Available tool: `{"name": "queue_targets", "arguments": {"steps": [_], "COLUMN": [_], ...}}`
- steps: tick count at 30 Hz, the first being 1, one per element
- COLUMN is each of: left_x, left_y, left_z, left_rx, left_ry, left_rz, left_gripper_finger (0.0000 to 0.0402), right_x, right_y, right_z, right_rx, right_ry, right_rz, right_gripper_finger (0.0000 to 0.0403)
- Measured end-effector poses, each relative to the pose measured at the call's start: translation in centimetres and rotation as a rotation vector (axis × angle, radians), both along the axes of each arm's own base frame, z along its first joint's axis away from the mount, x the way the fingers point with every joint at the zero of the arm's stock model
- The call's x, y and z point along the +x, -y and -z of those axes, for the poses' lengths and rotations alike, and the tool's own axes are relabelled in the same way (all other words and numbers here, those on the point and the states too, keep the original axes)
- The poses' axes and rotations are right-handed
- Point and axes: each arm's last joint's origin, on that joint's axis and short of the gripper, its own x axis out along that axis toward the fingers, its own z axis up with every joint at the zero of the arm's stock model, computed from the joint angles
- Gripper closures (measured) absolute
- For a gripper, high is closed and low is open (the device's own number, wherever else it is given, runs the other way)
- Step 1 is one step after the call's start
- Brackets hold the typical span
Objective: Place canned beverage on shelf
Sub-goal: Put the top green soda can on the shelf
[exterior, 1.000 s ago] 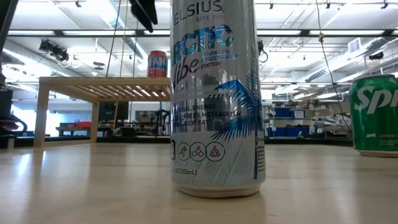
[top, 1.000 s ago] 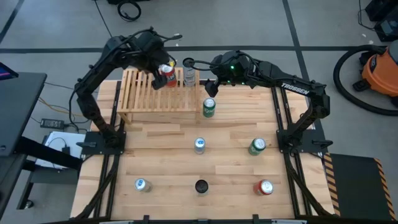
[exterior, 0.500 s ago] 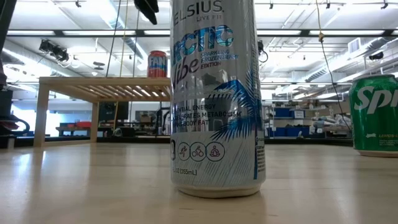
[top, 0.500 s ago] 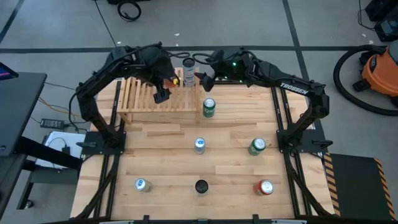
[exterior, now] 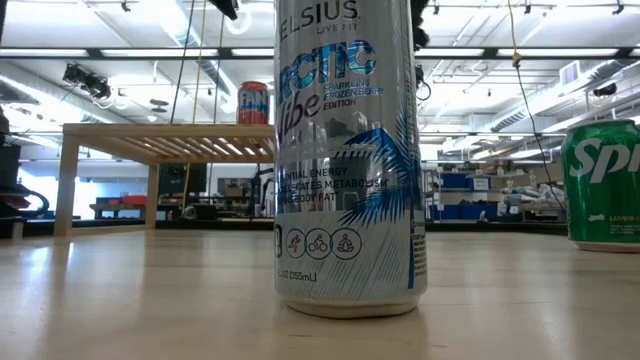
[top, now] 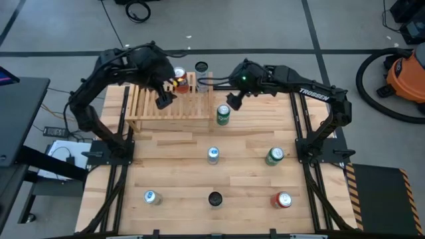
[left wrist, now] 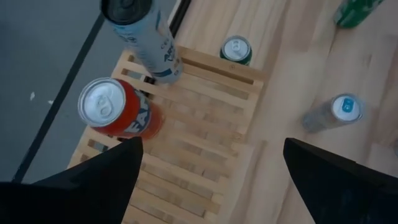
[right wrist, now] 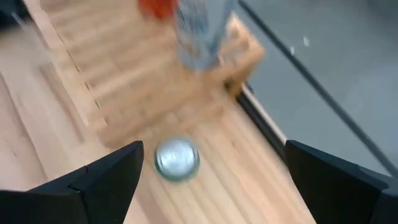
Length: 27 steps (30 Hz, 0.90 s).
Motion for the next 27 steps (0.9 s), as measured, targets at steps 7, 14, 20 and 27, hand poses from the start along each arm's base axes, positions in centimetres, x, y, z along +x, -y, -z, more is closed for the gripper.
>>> {"name": "queue_targets", "arguments": {"steps": [7, 14, 20, 27], "left_x": [-1.8, -2.8, -2.9, -2.6], "left_y": [0.8, 1.9, 3.1, 3.8], "left_z": [-1.1, -1.7, -2.0, -2.0], "left_rx": [0.015, 0.016, 0.017, -0.001], "left_ry": [0.05, 0.087, 0.1, 0.108], "left_rz": [0.0, 0.014, 0.068, 0.086], "left_gripper_finger": [0.001, 0.001, 0.001, 0.001], "right_x": [-0.1, 0.9, 1.7, 2.6], "right_y": [-0.9, -1.5, -1.4, -0.8], "right_z": [1.8, 6.0, 9.1, 11.2], "right_rx": [0.06, 0.066, 0.03, 0.053], "right_ry": [-0.076, -0.12, -0.069, 0.097], "right_rz": [0.012, 0.032, 0.089, 0.161], "right_gripper_finger": [0.0004, 0.0004, 0.0004, 0.0004]}}
